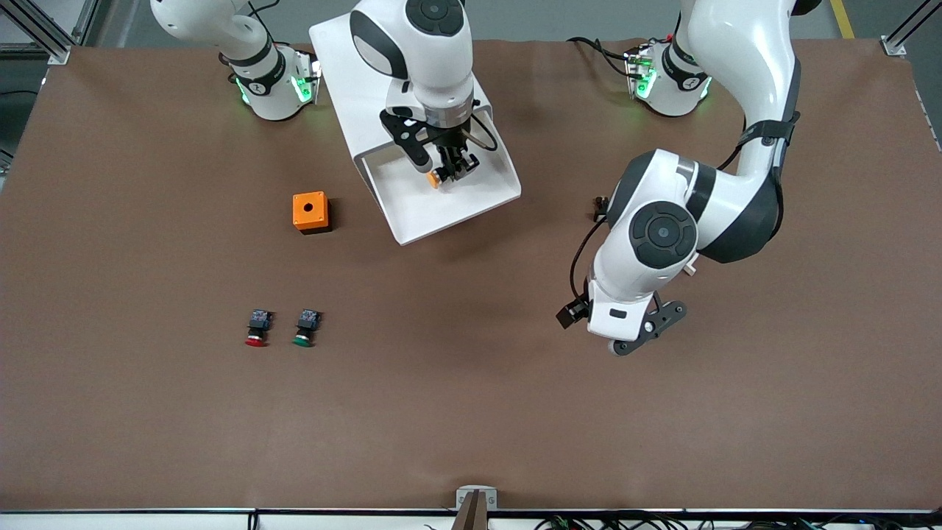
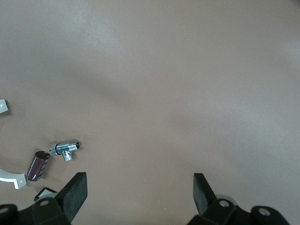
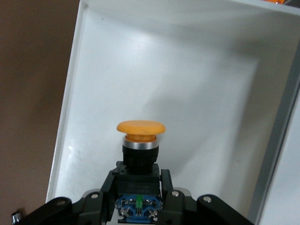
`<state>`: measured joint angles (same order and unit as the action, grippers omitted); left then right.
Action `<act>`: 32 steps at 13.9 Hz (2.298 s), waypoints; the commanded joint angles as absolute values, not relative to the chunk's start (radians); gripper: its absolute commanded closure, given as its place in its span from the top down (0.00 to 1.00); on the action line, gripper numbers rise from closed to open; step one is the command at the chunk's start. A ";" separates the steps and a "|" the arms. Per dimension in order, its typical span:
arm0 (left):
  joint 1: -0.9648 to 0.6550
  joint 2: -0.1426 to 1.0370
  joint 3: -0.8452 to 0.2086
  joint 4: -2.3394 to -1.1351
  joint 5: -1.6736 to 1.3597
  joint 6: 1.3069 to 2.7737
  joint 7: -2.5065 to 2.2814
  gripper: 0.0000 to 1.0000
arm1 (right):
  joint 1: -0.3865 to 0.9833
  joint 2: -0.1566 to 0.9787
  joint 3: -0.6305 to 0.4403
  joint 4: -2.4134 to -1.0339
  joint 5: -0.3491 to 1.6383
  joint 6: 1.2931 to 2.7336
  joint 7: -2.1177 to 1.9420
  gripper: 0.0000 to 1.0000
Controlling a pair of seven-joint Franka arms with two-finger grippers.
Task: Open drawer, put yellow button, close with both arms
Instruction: 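Lower the yellow button into the drawer and open the right gripper, then withdraw the right gripper while the left gripper reaches the drawer front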
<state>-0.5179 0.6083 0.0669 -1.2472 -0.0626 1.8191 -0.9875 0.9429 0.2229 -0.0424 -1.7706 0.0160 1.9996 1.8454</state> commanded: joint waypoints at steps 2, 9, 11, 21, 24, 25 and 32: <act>-0.517 0.578 0.060 -1.278 -0.051 1.813 -0.985 0.99 | 0.962 0.242 -0.054 -1.747 0.000 2.006 1.887 0.00; -0.517 0.580 0.060 -1.278 -0.051 1.813 -0.985 0.99 | 0.969 0.276 -0.054 -1.712 0.002 2.006 1.920 0.00; -0.517 0.580 0.060 -1.278 -0.051 1.813 -0.985 0.99 | 0.976 0.291 -0.054 -1.695 0.003 2.005 1.933 0.00; -0.518 0.580 0.060 -1.278 -0.051 1.813 -0.985 0.99 | 0.881 0.293 -0.057 -1.563 0.021 1.833 1.769 1.00; -0.522 0.578 0.048 -1.278 -0.051 1.807 -0.985 0.99 | 0.822 0.272 -0.060 -1.562 0.020 1.752 1.619 1.00; -0.520 0.578 0.022 -1.278 -0.051 1.793 -0.985 0.99 | 0.795 0.256 -0.061 -1.562 0.020 1.728 1.555 1.00; -0.546 0.591 -0.113 -1.278 -0.054 1.776 -0.991 0.99 | 0.557 0.183 -0.063 -1.554 0.020 1.612 1.016 1.00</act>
